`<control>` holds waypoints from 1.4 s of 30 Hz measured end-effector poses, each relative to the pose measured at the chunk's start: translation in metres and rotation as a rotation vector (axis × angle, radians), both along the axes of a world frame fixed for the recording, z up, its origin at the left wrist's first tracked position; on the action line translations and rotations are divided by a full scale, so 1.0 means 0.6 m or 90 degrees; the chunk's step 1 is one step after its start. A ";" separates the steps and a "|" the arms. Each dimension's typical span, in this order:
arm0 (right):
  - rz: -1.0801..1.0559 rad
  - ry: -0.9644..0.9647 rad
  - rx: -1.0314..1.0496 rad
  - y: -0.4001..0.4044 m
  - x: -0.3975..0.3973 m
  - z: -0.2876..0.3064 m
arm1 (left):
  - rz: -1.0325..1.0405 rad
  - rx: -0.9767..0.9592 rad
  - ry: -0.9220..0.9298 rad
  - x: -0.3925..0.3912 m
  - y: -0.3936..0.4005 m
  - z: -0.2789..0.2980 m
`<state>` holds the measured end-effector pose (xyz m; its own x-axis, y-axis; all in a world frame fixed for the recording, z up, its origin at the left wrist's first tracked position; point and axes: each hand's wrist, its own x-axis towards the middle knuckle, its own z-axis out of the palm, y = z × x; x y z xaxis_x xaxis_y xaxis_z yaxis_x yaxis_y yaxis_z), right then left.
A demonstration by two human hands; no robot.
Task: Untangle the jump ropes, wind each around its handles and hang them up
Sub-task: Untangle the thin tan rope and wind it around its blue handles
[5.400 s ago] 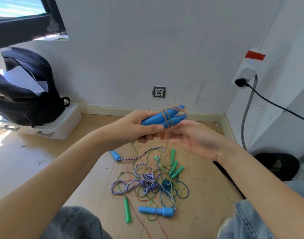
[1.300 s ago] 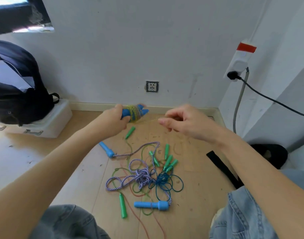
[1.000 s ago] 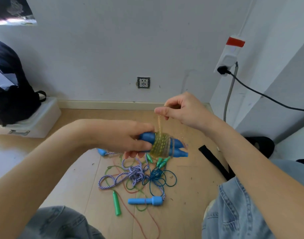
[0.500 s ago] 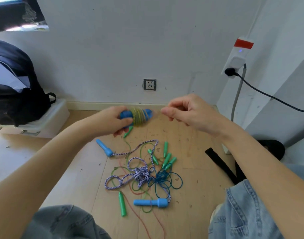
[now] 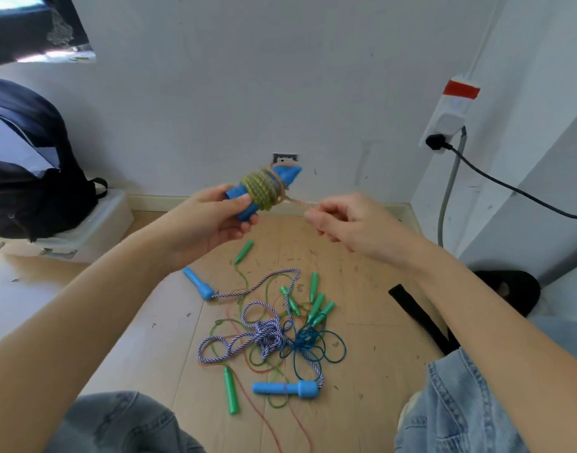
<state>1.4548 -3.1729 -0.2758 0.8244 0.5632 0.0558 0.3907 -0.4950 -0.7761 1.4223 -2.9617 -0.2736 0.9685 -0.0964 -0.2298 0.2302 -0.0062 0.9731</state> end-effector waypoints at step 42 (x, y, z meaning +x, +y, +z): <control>-0.080 0.000 0.275 0.014 -0.012 0.003 | 0.076 -0.039 -0.035 -0.013 -0.042 -0.016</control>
